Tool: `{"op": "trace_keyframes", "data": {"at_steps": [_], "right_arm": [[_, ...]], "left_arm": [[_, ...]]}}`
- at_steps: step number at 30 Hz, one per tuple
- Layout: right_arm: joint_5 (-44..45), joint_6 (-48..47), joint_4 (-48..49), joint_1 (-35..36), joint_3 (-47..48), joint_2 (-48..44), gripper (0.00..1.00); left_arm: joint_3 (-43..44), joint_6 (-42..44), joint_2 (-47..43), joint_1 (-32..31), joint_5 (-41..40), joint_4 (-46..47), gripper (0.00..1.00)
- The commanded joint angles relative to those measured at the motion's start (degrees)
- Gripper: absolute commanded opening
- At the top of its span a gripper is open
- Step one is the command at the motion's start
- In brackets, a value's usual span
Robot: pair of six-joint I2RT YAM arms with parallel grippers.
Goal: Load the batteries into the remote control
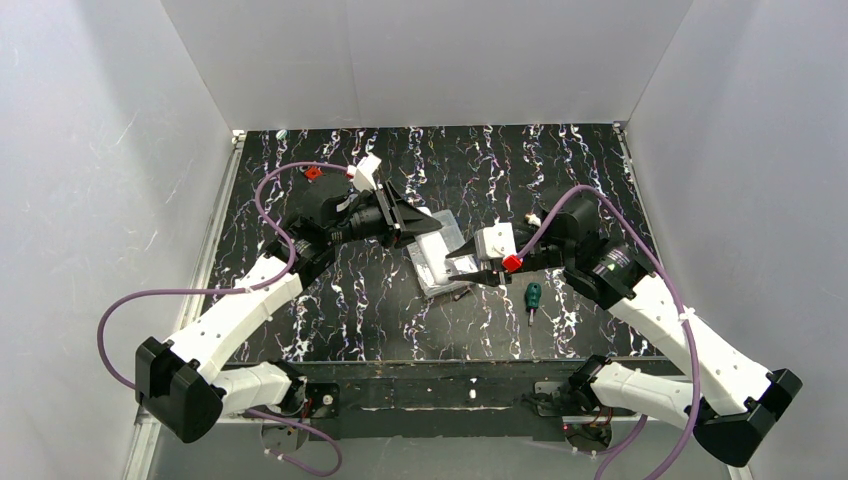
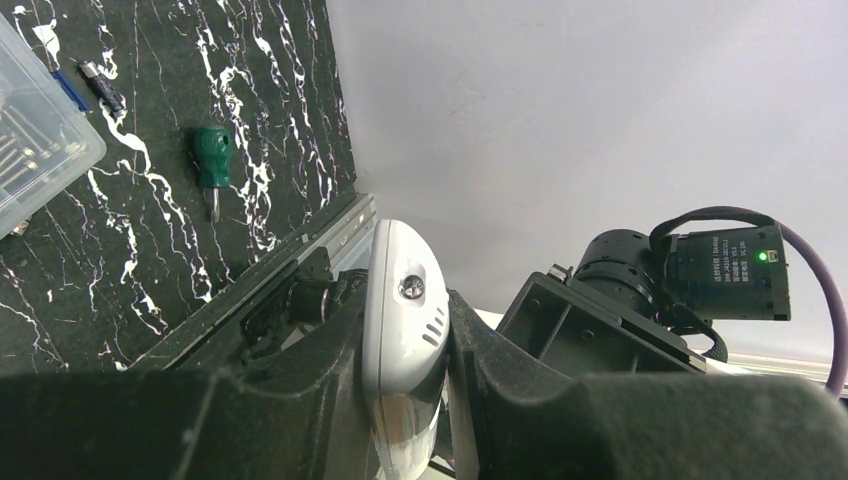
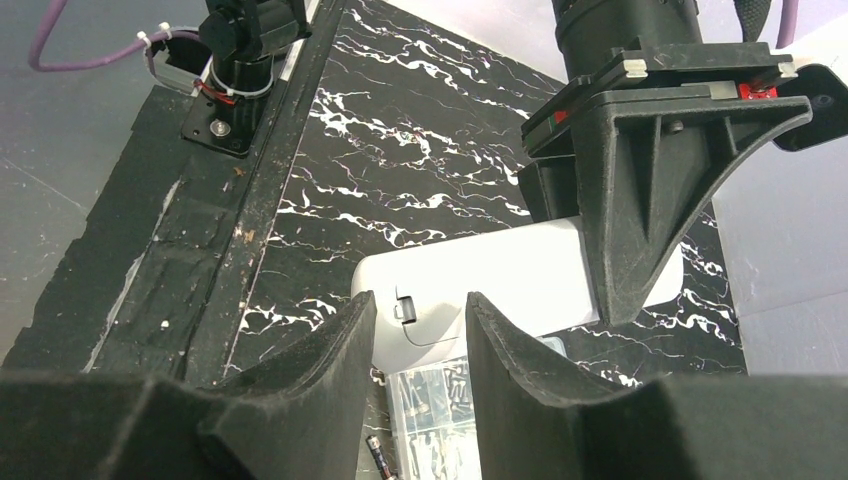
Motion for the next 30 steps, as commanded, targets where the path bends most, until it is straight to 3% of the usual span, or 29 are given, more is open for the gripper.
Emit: {"op": "trace_keyframes", "data": {"at_steps": [1, 30], "right_arm": [[0.00, -0.59, 1.20, 0.33, -0.29, -0.22, 0.46], [5.45, -1.82, 3.65, 0.37, 0.78, 1.22, 0.41]], "left_arm": [[1.69, -0.78, -1.04, -0.25, 2.22, 3.97, 0.00], [0.99, -1.39, -2.51, -0.25, 3.18, 5.65, 0.00]]}}
